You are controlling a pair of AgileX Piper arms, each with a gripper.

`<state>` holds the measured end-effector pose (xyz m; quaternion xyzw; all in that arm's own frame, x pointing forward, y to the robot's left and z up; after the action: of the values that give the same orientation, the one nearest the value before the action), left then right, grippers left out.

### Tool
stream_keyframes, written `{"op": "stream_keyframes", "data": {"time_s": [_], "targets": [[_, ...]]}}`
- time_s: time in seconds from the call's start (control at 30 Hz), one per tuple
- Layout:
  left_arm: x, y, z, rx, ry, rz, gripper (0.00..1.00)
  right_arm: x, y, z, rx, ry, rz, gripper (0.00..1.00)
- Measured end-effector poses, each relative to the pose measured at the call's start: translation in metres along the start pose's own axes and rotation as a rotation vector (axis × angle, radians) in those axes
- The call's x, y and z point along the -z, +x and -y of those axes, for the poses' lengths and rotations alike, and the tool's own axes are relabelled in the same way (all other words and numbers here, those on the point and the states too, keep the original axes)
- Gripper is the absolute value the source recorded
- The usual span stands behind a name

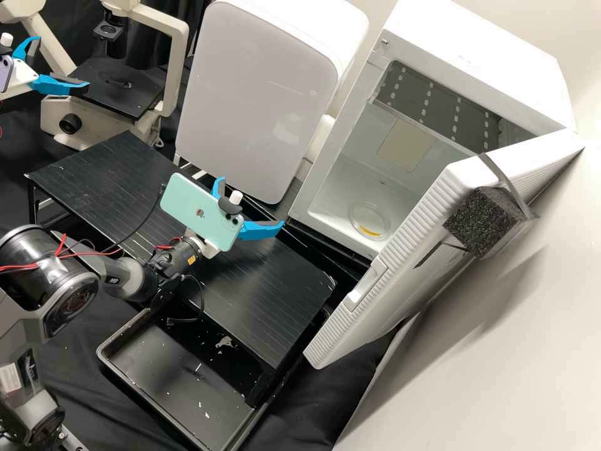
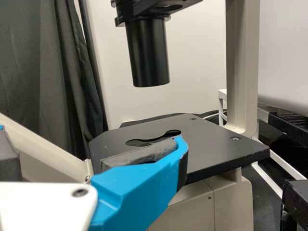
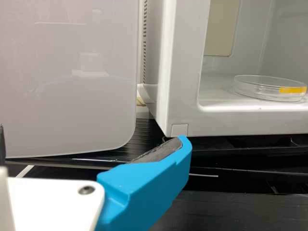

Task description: Take the petri dish out of the incubator

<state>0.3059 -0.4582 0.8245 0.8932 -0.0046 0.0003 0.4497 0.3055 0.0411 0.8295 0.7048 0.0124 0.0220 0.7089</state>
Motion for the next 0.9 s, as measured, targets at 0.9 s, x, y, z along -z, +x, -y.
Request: {"op": "stream_keyframes", "data": {"time_s": [0.9], "targets": [[0.000,0.000,0.000,0.000,0.000,0.000,1.00,-0.079,-0.048,-0.064,-0.248,0.046,0.103,1.00]]}}
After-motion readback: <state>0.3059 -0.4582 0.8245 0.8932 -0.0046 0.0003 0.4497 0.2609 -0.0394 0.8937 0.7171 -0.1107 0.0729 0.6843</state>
